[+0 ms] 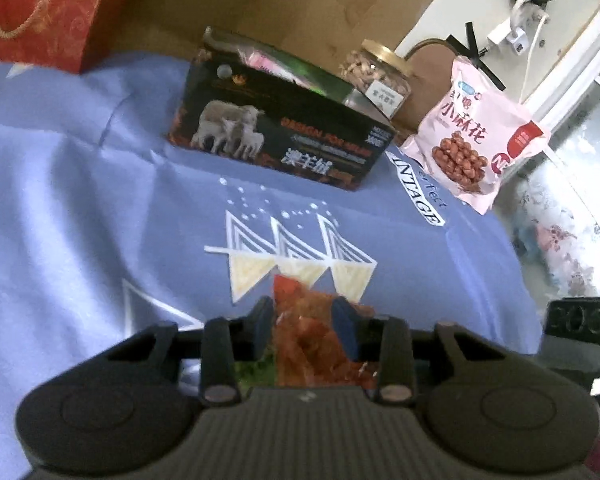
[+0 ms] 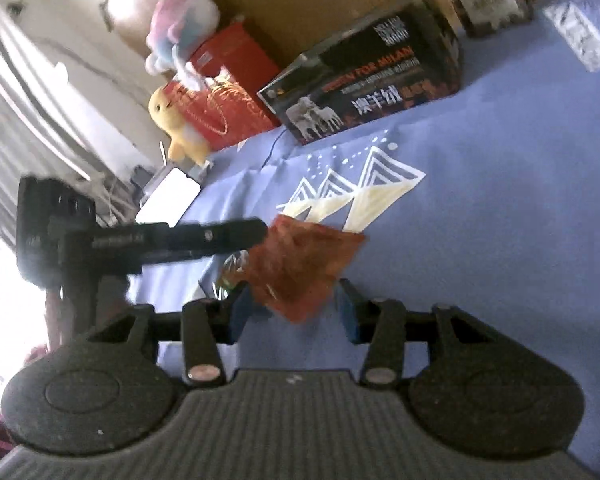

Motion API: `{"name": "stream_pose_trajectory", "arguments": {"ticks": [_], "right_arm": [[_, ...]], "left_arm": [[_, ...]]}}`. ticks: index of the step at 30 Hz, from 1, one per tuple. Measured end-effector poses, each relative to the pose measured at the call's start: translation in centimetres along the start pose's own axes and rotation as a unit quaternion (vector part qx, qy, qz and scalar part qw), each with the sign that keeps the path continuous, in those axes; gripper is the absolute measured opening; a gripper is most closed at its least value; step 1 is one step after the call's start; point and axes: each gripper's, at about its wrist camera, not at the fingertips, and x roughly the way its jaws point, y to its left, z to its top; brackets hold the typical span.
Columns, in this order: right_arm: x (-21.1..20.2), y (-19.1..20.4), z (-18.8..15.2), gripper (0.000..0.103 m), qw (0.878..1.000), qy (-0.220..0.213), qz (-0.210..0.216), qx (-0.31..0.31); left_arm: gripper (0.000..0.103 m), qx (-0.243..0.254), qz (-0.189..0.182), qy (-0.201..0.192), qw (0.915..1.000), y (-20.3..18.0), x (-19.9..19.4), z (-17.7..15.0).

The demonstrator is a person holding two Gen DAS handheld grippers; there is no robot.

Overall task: Organize snacks
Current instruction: 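Reach to the red-orange snack bag and grasp it with the left gripper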

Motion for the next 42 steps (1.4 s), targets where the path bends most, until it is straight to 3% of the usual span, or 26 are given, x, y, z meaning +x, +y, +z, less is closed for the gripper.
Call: {"name": "stream_pose_trajectory", "arguments": {"ticks": [1,3,6,9,10,13,16,18,20,21,24,29,34,42], "right_arm": [[0.0,-0.1,0.3,0.043,1.0,-0.004,0.001,0.008],[0.2,0.0,0.8,0.017,1.0,-0.006,0.004,0.006],[0.7,-0.1,1.0,0.004,1.0,-0.007,0.005,0.005],[0.6,0.3,1.5,0.004,1.0,-0.009,0.028,-0.005],[0.7,0.6,1.7,0.004,0.999,-0.012,0.032,-0.011],[0.4,1.6,2.6,0.008,0.998,-0.029,0.009,-0.052],[-1.1,0.7,2.6,0.016,0.998,-0.039,0.007,-0.044],[-2.4,0.8,1.8,0.035,0.996,-0.045,-0.024,-0.068],[-3.2,1.7,0.3,0.052,0.988,-0.039,-0.064,-0.133],[-3.4,1.6,-0.3,0.051,0.988,-0.028,-0.068,-0.137],[-3.8,0.3,-1.3,0.051,0.996,0.011,-0.047,-0.08],[-3.2,-1.2,-1.3,0.05,1.0,0.017,-0.004,-0.005],[-1.3,-0.8,-1.4,0.049,1.0,-0.001,0.014,0.018],[-0.1,0.2,0.0,0.049,0.999,-0.034,0.012,-0.022]], "left_arm": [[0.031,-0.001,0.005,-0.002,1.0,0.0,0.1,0.0],[0.026,-0.014,0.005,-0.005,0.9999,0.1,0.0,0.0],[0.023,-0.026,-0.004,-0.007,0.9996,0.3,-0.1,0.1],[0.02,-0.028,-0.05,0.0,0.9983,-0.1,0.0,0.7],[0.02,-0.023,-0.043,-0.006,0.9988,-0.5,0.0,1.0],[0.021,-0.007,-0.009,-0.021,0.9997,-1.1,-0.1,1.8],[0.032,-0.018,-0.025,-0.022,0.9993,-0.3,-0.6,2.1],[0.034,-0.019,-0.022,-0.021,0.9994,0.1,-0.9,2.1],[0.039,-0.015,-0.025,-0.012,0.9995,0.2,-0.8,2.1],[0.045,-0.014,-0.028,-0.003,0.9995,0.3,-0.6,2.2],[0.047,0.001,-0.036,0.021,0.9991,-0.2,0.4,2.2],[0.047,0.021,-0.047,0.066,0.9965,-1.2,3.0,1.9],[0.048,0.014,-0.054,0.046,0.9974,-0.9,2.8,1.1],[0.047,-0.099,-0.111,0.008,0.9889,2.4,0.9,-0.1]]}}
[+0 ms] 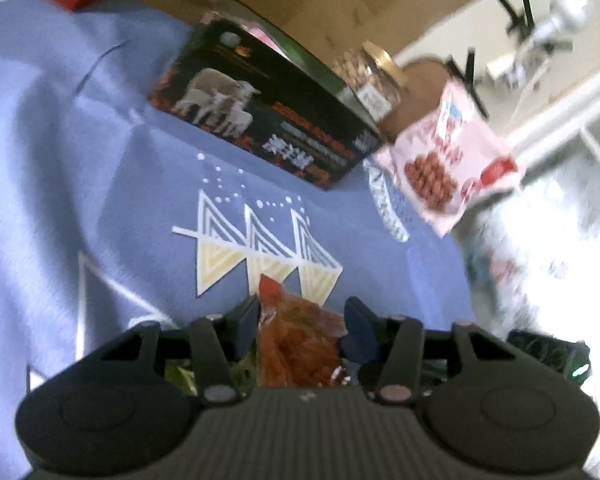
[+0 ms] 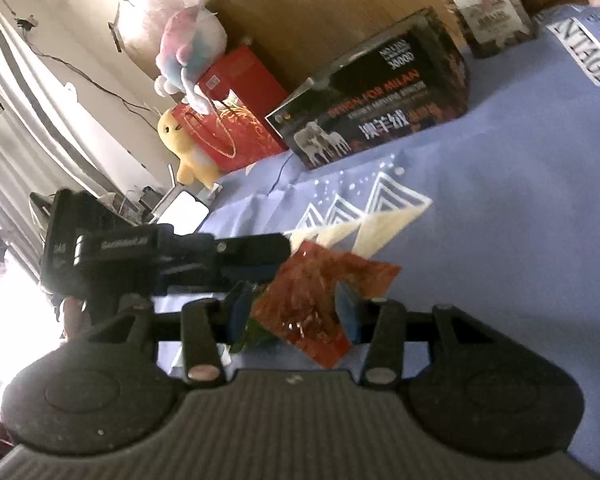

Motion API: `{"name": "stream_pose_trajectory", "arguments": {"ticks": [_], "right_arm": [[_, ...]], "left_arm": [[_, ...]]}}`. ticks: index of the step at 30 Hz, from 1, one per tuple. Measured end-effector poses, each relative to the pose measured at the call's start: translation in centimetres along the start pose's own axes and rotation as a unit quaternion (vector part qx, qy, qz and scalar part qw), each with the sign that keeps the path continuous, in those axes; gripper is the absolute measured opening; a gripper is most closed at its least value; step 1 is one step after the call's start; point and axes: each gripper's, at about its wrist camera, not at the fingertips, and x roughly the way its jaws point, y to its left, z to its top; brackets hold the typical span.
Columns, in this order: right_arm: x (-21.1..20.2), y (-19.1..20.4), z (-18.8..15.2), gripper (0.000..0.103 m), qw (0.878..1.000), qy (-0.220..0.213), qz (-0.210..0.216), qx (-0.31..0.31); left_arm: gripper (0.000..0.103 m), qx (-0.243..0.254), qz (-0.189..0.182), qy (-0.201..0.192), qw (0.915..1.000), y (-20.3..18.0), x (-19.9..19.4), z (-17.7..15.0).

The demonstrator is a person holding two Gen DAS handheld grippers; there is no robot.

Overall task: Organize snacks
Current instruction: 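Reach to the red-orange snack bag and grasp it with the left gripper, then lift the red-orange bag over the black box and open the left gripper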

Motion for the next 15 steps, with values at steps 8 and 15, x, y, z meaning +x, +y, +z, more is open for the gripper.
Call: {"name": "stream_pose_trajectory", "arguments": {"ticks": [8,15], "right_arm": [[-0.1,-1.2,-0.4,0.048,1.0,-0.009,0.002,-0.005],[-0.4,-1.1,-0.6,0.049,1.0,-0.016,0.003,-0.005]], "left_arm": [[0.047,-0.029,-0.077,0.011,0.9965,-0.5,0.6,-0.4],[0.012,-0.02,-0.007,0.009,0.9997,-0.6,1.3,-1.3]]}}
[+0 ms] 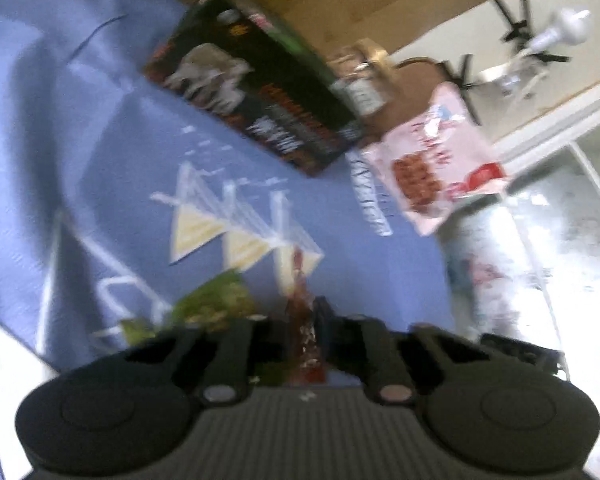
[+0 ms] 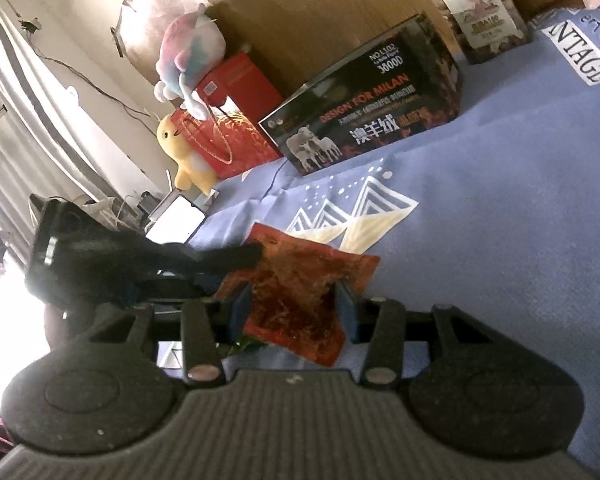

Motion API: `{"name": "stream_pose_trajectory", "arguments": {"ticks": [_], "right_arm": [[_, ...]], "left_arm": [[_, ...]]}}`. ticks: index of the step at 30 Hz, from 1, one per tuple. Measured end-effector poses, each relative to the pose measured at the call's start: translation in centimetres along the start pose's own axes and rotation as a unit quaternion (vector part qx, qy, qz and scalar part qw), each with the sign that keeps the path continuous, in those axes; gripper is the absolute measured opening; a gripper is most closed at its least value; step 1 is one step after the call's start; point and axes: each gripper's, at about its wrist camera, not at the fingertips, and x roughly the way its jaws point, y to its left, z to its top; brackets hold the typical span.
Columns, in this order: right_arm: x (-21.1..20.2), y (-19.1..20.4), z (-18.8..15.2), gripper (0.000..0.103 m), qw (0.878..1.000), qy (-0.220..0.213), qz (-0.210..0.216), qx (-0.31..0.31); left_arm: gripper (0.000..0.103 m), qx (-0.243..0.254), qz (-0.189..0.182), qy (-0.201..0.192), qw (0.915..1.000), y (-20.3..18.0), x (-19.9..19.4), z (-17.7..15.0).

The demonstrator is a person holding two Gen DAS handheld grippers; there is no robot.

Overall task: Organize snacks
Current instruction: 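Lift the red-orange bag over the black box and open the left gripper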

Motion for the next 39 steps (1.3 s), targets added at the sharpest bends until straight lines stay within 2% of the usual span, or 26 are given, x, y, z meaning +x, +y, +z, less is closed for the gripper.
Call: {"name": "stream_pose_trajectory", "arguments": {"ticks": [3,4,6,9,12,13,15,20,28,30,31,32,35,38,39], "right_arm": [[-0.7,-0.4,0.0,0.052,1.0,-0.012,-0.002,0.012],[-1.2,-0.6,0.0,0.054,1.0,-0.018,-0.009,0.015],[-2.0,-0.9,0.2,0.063,0.999,-0.023,-0.014,0.018],[-2.6,-1.6,0.6,0.065,0.999,-0.023,0.011,0.045],[-2.5,-1.8,1.0,0.065,0.996,-0.026,0.054,0.07],[-2.4,-1.7,1.0,0.063,0.995,-0.024,0.065,0.076],[-2.1,-1.4,1.2,0.036,0.993,-0.01,0.086,0.077],[-1.5,-0.1,2.3,0.035,0.998,-0.004,0.047,0.036],[-0.1,1.8,8.2,0.035,0.997,-0.047,0.01,-0.058],[0.8,1.9,10.1,0.031,0.995,-0.06,-0.008,-0.078],[1.2,1.8,11.0,0.022,0.994,-0.066,-0.017,-0.084],[1.7,1.7,12.2,0.017,0.993,-0.071,-0.027,-0.092],[3.4,0.7,15.0,0.017,0.991,-0.076,-0.047,-0.097],[5.2,-0.4,16.8,0.017,0.987,-0.078,-0.077,-0.121],[6.0,-0.7,17.2,0.019,0.984,-0.073,-0.092,-0.132]], "left_arm": [[0.012,-0.011,-0.011,-0.005,0.9999,0.5,-0.6,0.4],[0.012,-0.017,-0.023,-0.006,0.9996,0.7,-0.8,0.5],[0.012,-0.034,-0.064,-0.009,0.9973,1.2,-1.4,0.9],[0.012,-0.044,-0.106,-0.02,0.9932,1.1,-2.3,1.1],[0.012,-0.035,-0.122,-0.024,0.9917,0.3,-2.9,1.1],[0.012,-0.027,-0.116,-0.025,0.9926,-0.1,-2.9,1.0],[0.013,-0.01,-0.097,-0.027,0.9948,-0.8,-3.0,0.9],[0.016,0.054,-0.03,-0.032,0.9975,-3.3,-3.2,2.1],[0.022,0.145,0.031,-0.066,0.9867,-7.4,-3.0,8.2],[0.022,0.159,0.05,-0.074,0.9833,-8.2,-2.1,10.2],[0.022,0.168,0.062,-0.076,0.981,-8.6,-1.5,11.2],[0.022,0.173,0.068,-0.078,0.9794,-8.8,-0.9,12.2],[0.022,0.172,0.074,-0.085,0.9787,-8.9,0.9,14.9],[0.025,0.185,0.103,-0.088,0.9734,-8.6,3.4,16.6],[0.03,0.191,0.121,-0.086,0.9702,-8.3,4.4,17.0]]}}
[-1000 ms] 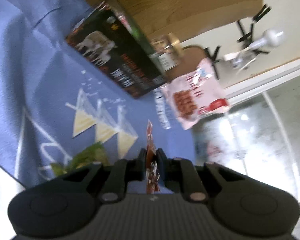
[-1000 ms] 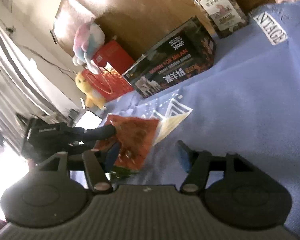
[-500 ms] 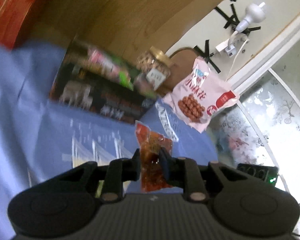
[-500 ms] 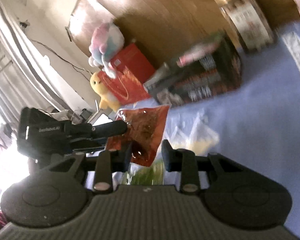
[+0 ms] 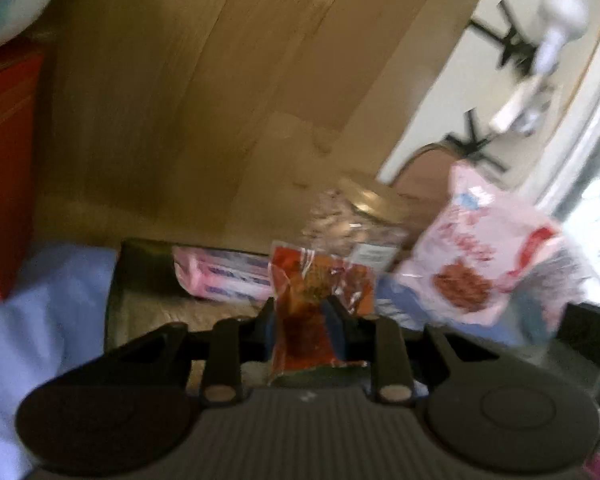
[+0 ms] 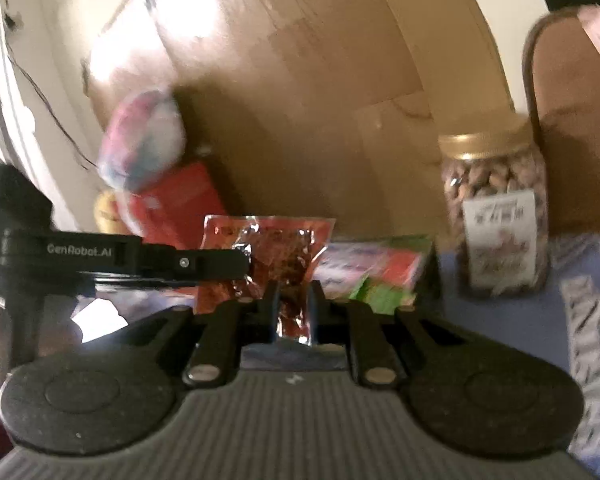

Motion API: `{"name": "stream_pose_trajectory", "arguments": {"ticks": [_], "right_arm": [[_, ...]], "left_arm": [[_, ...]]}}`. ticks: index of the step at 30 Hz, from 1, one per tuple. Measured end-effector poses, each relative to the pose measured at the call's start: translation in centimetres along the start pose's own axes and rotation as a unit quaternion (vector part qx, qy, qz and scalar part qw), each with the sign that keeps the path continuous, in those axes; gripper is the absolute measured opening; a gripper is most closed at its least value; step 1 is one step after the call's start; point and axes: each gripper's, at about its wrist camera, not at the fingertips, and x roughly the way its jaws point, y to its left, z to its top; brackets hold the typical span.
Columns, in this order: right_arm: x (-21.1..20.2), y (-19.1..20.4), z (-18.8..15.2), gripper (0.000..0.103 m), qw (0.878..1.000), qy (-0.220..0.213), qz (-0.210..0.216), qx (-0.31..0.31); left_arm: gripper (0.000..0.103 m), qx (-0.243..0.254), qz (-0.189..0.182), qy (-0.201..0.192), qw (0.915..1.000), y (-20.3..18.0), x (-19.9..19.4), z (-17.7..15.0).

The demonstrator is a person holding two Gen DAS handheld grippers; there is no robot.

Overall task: Organize snacks
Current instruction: 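Lift the red-orange bag over the black box and open the left gripper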

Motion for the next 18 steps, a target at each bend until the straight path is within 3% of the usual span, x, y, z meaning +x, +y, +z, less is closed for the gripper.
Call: {"name": "stream_pose_trajectory", "arguments": {"ticks": [3,5,7,13,16,18], "right_arm": [[2.5,0.2,-0.2,0.025,0.996,0.019,-0.067,-0.063],[2.8,0.2,-0.7,0.036,0.991,0.015,-0.097,-0.095],[1.9,-0.2,-1.2,0.045,0.991,-0.008,-0.093,-0.091],[-2.3,-1.0,-1.9,0.046,0.994,-0.065,-0.078,-0.031],[-4.3,-0.1,-2.8,0.046,0.999,-0.038,-0.03,0.01],[-5.2,0.1,-4.1,0.046,0.999,0.015,0.022,0.045]], "left_arm": [[0.048,0.037,0.105,0.029,0.9933,0.2,3.3,-0.5],[0.055,0.065,0.148,0.03,0.9863,0.1,3.9,-1.2],[0.056,0.063,0.147,0.018,0.987,0.4,3.2,-1.6],[0.056,0.021,0.119,-0.03,0.9922,0.7,-2.3,-2.3],[0.056,0.023,0.105,-0.025,0.9939,0.7,-6.4,-4.5],[0.056,0.019,0.102,0.001,0.9946,0.8,-9.1,-7.5]]}}
